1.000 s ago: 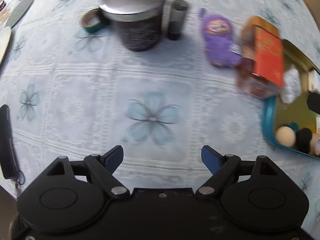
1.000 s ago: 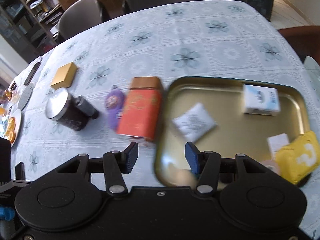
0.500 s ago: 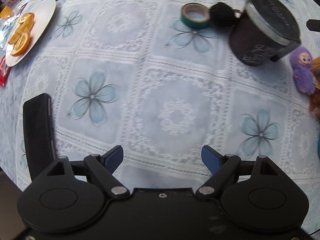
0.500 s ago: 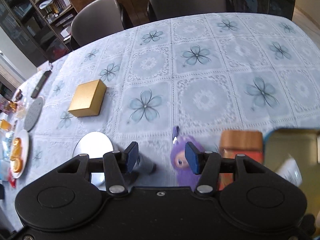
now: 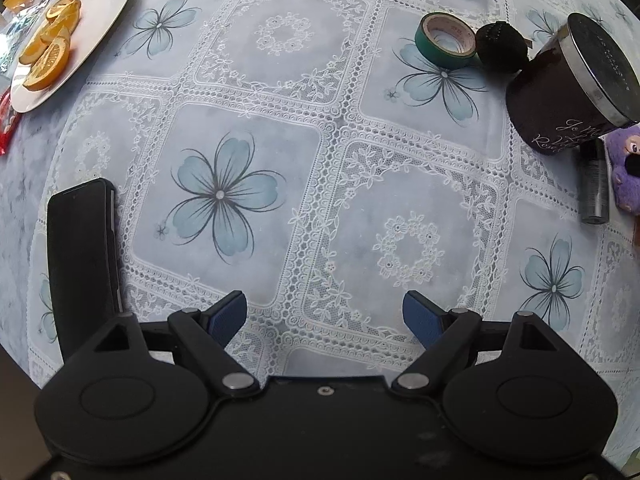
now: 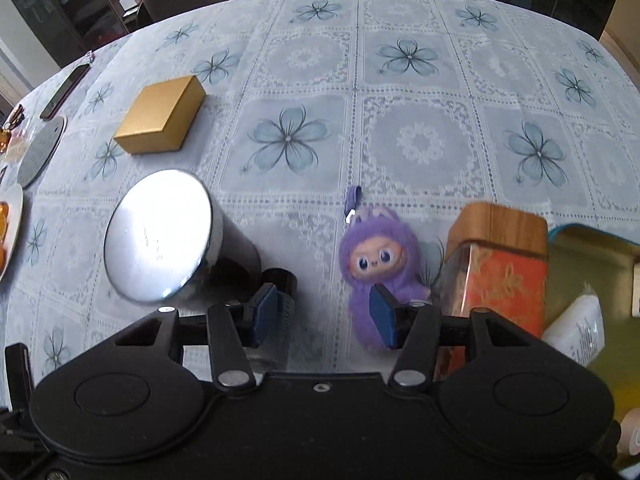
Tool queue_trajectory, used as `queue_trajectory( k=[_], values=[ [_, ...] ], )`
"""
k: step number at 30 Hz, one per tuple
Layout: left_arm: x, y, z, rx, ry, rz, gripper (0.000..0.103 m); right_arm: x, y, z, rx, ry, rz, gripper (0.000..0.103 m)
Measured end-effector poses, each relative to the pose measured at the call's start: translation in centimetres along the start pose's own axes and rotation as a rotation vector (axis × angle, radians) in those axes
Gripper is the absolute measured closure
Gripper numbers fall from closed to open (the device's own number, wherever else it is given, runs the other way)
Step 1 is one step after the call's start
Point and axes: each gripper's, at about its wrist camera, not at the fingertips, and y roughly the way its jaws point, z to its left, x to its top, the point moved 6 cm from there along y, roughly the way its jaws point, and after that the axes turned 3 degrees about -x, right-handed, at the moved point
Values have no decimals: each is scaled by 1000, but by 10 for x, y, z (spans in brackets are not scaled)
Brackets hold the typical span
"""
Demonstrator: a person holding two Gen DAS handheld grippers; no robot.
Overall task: Organize soft objects
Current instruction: 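Move the right tool to the purple plush while the left tool moves toward the candle jar, then grasp the purple plush with the right tool while the left tool grasps the dark cylindrical bottle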
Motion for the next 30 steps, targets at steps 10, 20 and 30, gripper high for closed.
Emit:
queue_trajectory(
  k=[10,20,30],
  values=[
    [9,3,-18,-21,28,-1,19,-37,-17,9,-10,-32,-42,51],
    [1,3,-9,-21,7,6,19,21,-7,-10,-107,4,-175,51],
    [-9,2,20,-3,-65,12,19,33,44,-10,-205,-141,-82,50]
  ],
)
